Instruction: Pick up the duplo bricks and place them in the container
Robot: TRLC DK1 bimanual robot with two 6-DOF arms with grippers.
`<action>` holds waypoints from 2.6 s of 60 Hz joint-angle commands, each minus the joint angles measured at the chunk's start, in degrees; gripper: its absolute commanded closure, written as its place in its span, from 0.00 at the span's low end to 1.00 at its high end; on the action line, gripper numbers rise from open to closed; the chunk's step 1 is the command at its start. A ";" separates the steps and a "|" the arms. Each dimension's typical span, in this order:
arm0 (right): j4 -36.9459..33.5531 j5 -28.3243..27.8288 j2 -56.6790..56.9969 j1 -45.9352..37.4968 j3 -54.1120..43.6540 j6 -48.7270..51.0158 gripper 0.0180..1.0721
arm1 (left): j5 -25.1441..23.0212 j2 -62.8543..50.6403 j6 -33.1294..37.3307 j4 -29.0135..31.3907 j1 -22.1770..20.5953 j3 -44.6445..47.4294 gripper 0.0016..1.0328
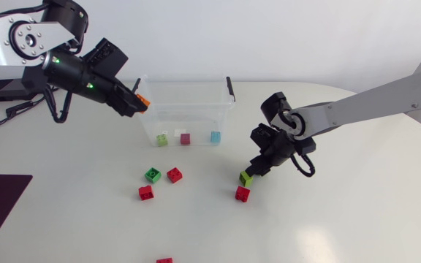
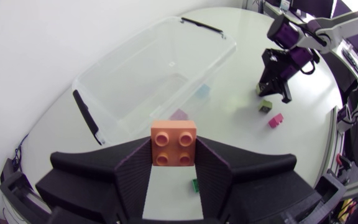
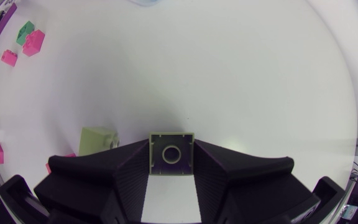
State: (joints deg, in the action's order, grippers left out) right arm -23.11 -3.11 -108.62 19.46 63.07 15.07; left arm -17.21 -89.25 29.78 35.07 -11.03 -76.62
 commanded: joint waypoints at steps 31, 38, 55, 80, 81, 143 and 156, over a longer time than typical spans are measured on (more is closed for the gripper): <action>-10.64 0.39 12.20 6.55 16.21 -3.64 0.77 | -0.37 -12.44 -14.57 -20.04 0.30 -7.05 0.05; -11.16 0.39 9.83 7.69 21.92 -4.52 0.77 | -0.19 -7.95 -13.43 -19.86 0.66 -3.98 0.05; -12.92 0.30 -1.51 9.45 38.36 -6.02 0.77 | -0.19 5.67 -3.15 -6.59 2.50 5.69 0.05; -16.88 2.15 -18.74 9.72 60.42 -7.34 0.27 | 4.29 9.98 14.96 -5.36 -5.94 29.69 0.05; -16.88 2.24 -18.82 9.72 60.59 -7.34 0.25 | 4.38 9.71 15.66 -5.45 -5.94 30.04 0.05; -4.22 4.87 14.14 12.44 -4.80 -11.03 0.16 | 12.11 -1.01 19.00 -13.27 -11.21 32.15 0.75; -2.90 4.96 6.23 9.89 -1.63 -12.79 0.28 | 10.53 11.47 15.40 -9.84 -11.03 28.02 0.75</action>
State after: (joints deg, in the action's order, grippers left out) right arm -26.68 1.43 -100.47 30.06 59.81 4.03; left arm -5.96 -80.55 46.87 24.56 -21.89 -46.59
